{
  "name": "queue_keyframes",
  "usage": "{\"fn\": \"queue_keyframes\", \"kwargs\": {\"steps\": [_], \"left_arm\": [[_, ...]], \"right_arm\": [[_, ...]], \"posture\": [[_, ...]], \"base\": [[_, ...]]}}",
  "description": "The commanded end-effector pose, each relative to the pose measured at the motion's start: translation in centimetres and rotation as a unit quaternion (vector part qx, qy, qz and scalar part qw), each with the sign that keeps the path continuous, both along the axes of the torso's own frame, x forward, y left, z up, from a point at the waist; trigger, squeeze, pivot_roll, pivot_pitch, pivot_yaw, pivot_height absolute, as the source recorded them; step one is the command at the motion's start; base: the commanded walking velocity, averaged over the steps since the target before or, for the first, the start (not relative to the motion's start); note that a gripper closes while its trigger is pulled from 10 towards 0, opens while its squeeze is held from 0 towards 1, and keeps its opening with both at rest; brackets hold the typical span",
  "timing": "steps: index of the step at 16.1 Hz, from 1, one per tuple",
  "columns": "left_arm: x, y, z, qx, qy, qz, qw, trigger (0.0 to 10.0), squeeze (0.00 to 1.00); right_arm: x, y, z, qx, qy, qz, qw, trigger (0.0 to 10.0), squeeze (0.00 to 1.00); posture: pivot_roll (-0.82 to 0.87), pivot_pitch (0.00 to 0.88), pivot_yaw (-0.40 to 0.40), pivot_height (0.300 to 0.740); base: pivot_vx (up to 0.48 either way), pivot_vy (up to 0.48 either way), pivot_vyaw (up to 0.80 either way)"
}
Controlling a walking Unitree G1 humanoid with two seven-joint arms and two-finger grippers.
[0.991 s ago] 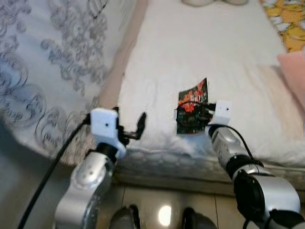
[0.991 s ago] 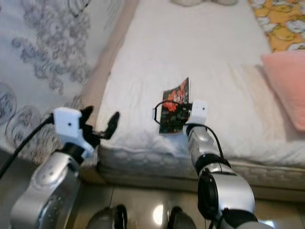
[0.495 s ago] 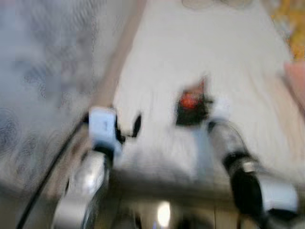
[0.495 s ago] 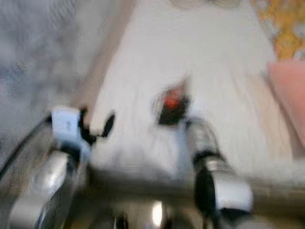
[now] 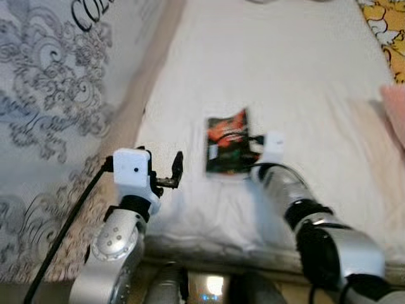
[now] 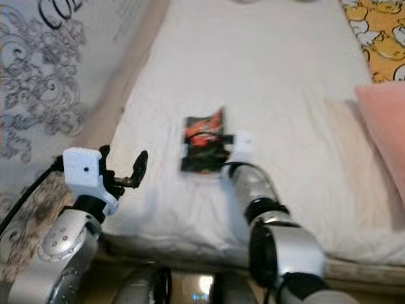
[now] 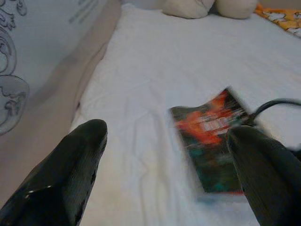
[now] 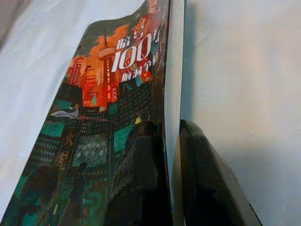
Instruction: Clean up the room
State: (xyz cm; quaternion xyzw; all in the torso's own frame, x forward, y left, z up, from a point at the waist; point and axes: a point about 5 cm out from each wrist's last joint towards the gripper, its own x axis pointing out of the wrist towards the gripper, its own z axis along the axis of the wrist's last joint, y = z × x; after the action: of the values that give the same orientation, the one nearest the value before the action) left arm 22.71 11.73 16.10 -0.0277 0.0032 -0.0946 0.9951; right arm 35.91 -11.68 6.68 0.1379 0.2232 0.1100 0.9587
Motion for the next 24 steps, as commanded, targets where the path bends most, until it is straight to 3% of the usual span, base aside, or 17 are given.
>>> {"fn": "queue_keyframes", "kwargs": {"steps": [1, 3, 6, 7, 11, 15, 18, 24], "left_arm": [[-0.4, 0.0, 0.3, 0.002, -0.002, 0.003, 1.000, 10.0, 0.00], [-0.6, 0.0, 0.3, 0.002, -0.001, 0.004, 1.000, 10.0, 0.00], [-0.7, 0.3, 0.5, 0.006, -0.002, 0.008, 1.000, 10.0, 0.00], [-0.7, 0.5, 0.5, 0.007, -0.002, 0.010, 1.000, 10.0, 0.00], [-0.8, 0.3, 0.5, 0.010, -0.002, 0.006, 1.000, 10.0, 0.00], [-0.1, -0.2, 0.5, 0.000, -0.006, -0.002, 1.000, 10.0, 0.00], [0.4, -0.7, 0.5, -0.006, -0.008, -0.013, 1.000, 10.0, 0.00], [1.6, -0.7, 0.2, -0.001, -0.014, -0.031, 0.999, 10.0, 0.00]], "right_arm": [[-1.0, 0.5, -1.5, -0.011, 0.039, 0.022, 0.999, 10.0, 0.00], [-1.0, 0.9, -1.5, -0.010, 0.040, 0.024, 0.999, 10.0, 0.00], [-0.9, 0.1, -1.5, -0.067, 0.029, 0.011, 0.997, 10.0, 0.00], [-0.9, -0.2, -1.5, -0.070, 0.028, -0.004, 0.997, 10.0, 1.00], [-0.9, 0.0, -1.4, -0.067, 0.024, -0.005, 0.997, 10.0, 1.00], [-0.6, -0.3, -1.1, -0.094, 0.003, 0.006, 0.996, 10.0, 1.00], [-0.5, 0.2, -0.8, -0.088, -0.007, 0.021, 0.996, 10.0, 1.00], [-1.9, 2.1, -2.3, 0.004, 0.015, 0.005, 1.000, 10.0, 1.00]], "posture": [[0.19, 0.221, 0.038, 0.736], [0.20, 0.224, 0.036, 0.736], [0.21, 0.234, 0.038, 0.736], [0.21, 0.236, 0.037, 0.736], [0.20, 0.238, 0.036, 0.736], [0.17, 0.208, 0.024, 0.736], [0.15, 0.189, 0.025, 0.736], [0.11, 0.100, 0.027, 0.736]], "base": [[0.000, 0.000, 0.00], [0.000, 0.000, 0.00], [0.000, 0.000, 0.00], [0.000, 0.000, 0.00], [0.000, 0.000, 0.00], [0.000, 0.000, 0.00], [0.000, 0.000, 0.00], [0.000, 0.000, 0.00]]}}
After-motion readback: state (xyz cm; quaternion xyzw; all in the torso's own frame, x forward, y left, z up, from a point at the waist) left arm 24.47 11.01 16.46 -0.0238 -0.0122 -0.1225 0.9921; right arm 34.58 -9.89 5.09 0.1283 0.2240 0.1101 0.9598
